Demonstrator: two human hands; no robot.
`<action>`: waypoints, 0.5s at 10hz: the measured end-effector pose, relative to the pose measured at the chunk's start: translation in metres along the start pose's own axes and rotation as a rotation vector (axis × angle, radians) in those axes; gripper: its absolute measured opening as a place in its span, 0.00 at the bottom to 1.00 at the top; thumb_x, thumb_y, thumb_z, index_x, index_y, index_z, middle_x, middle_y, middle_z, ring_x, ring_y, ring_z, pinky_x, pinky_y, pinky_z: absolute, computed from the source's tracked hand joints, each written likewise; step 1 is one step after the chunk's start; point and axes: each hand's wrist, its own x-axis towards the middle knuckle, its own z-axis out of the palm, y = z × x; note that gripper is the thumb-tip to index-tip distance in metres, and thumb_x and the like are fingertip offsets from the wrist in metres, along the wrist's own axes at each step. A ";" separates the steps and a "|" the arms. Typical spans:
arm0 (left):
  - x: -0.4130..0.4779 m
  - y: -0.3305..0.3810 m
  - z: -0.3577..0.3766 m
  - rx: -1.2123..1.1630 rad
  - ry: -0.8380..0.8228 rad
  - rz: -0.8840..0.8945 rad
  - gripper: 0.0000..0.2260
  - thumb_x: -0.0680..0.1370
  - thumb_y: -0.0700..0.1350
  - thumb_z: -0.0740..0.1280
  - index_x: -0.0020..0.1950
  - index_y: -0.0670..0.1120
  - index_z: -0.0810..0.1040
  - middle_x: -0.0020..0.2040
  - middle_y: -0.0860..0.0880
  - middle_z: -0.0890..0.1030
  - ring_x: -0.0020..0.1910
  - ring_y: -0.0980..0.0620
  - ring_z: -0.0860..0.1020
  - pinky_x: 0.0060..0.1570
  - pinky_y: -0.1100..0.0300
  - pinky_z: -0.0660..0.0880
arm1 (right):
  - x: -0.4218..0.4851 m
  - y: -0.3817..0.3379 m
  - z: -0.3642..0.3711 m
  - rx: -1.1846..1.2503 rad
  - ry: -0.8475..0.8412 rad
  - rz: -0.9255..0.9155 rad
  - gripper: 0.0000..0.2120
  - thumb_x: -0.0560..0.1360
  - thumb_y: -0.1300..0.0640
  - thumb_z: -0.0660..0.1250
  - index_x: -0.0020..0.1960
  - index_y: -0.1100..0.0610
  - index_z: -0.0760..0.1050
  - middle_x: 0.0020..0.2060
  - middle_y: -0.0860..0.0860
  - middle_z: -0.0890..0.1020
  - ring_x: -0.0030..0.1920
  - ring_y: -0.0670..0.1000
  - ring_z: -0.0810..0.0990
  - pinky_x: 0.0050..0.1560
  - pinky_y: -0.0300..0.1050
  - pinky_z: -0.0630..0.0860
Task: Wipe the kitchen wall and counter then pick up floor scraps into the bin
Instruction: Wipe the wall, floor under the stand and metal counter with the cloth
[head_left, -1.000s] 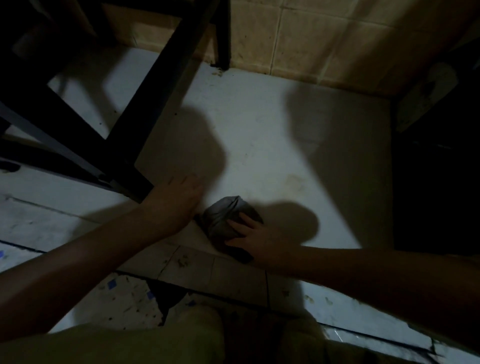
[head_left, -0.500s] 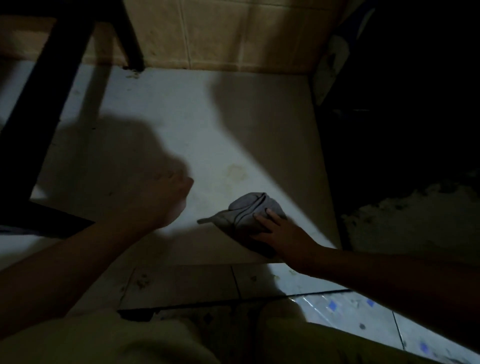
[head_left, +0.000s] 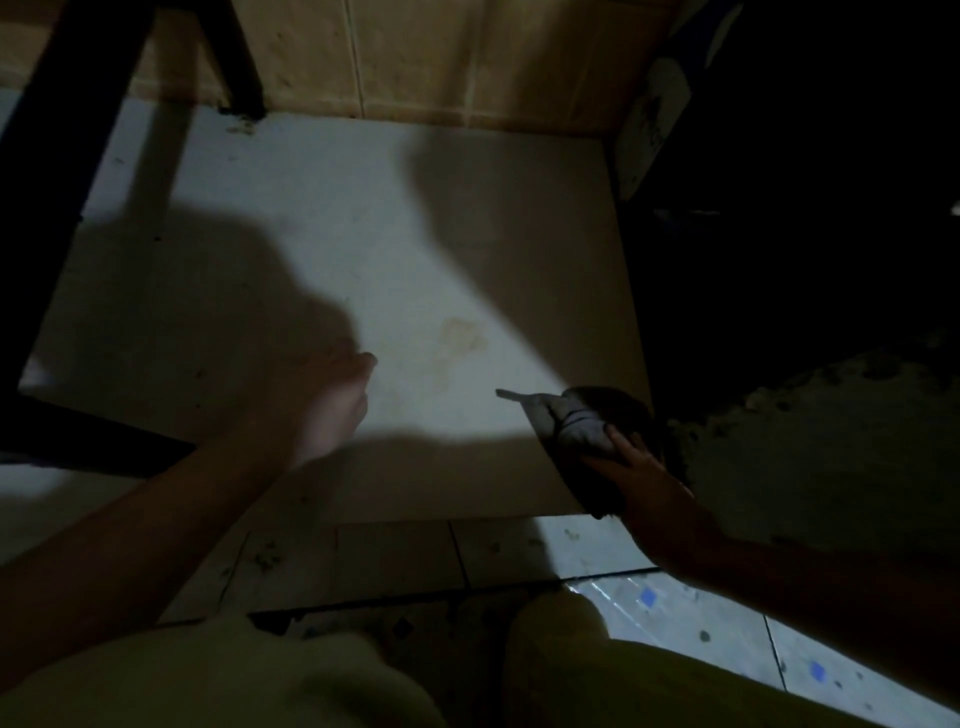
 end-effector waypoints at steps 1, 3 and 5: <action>-0.004 0.002 0.003 0.030 0.003 0.013 0.12 0.71 0.41 0.68 0.54 0.41 0.78 0.48 0.39 0.79 0.47 0.38 0.77 0.49 0.47 0.76 | -0.006 -0.007 0.004 0.101 0.051 -0.028 0.26 0.78 0.70 0.55 0.73 0.54 0.62 0.76 0.57 0.53 0.77 0.57 0.47 0.76 0.57 0.50; -0.020 -0.008 -0.003 -0.057 0.032 0.001 0.14 0.74 0.44 0.67 0.58 0.43 0.77 0.53 0.41 0.79 0.51 0.41 0.77 0.53 0.48 0.75 | -0.011 -0.011 0.018 0.099 0.010 -0.031 0.35 0.75 0.74 0.56 0.73 0.45 0.52 0.76 0.50 0.44 0.77 0.55 0.45 0.69 0.50 0.67; -0.048 -0.022 0.001 -0.131 0.029 -0.059 0.16 0.75 0.42 0.66 0.61 0.38 0.76 0.55 0.36 0.77 0.53 0.37 0.75 0.55 0.45 0.73 | 0.010 -0.032 0.025 -0.027 -0.066 -0.183 0.40 0.73 0.75 0.58 0.73 0.42 0.51 0.72 0.45 0.40 0.76 0.55 0.43 0.69 0.50 0.67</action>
